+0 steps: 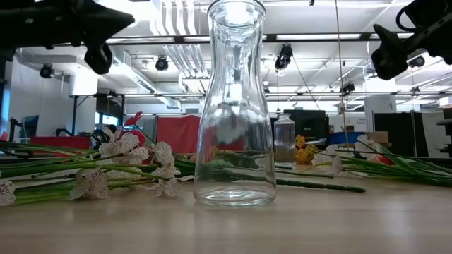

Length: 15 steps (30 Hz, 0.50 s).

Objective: Sort flowers into vase by color
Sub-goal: Put the right yellow flowers into the top transparent vase

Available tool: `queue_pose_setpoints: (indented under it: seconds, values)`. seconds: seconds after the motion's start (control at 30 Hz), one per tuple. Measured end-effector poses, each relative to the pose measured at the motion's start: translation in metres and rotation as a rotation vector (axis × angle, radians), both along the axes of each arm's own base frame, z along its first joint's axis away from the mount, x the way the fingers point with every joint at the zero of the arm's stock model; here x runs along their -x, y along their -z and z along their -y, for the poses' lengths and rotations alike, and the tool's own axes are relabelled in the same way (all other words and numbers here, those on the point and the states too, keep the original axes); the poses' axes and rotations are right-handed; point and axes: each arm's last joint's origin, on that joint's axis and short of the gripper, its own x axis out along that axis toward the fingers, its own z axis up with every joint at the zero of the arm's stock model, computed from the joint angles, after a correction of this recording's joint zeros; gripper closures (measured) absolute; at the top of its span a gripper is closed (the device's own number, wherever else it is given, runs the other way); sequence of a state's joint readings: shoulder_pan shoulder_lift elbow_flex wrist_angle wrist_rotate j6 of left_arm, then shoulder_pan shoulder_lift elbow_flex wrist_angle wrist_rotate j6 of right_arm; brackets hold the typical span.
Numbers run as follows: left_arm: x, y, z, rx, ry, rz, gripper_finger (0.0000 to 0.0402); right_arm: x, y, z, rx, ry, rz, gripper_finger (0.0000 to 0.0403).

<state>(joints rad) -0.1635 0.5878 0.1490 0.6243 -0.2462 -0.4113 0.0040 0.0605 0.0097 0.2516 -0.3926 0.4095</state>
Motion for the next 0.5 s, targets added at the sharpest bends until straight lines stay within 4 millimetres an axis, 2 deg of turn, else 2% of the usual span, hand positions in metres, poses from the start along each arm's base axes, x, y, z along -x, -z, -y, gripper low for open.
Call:
queue_pose_setpoints:
  seconds: [0.5]
  values:
    - [-0.023,0.011,0.006,-0.009,0.066,-0.010,0.0402,0.001,-0.007,0.002,-0.075,0.062,0.053,0.0080]
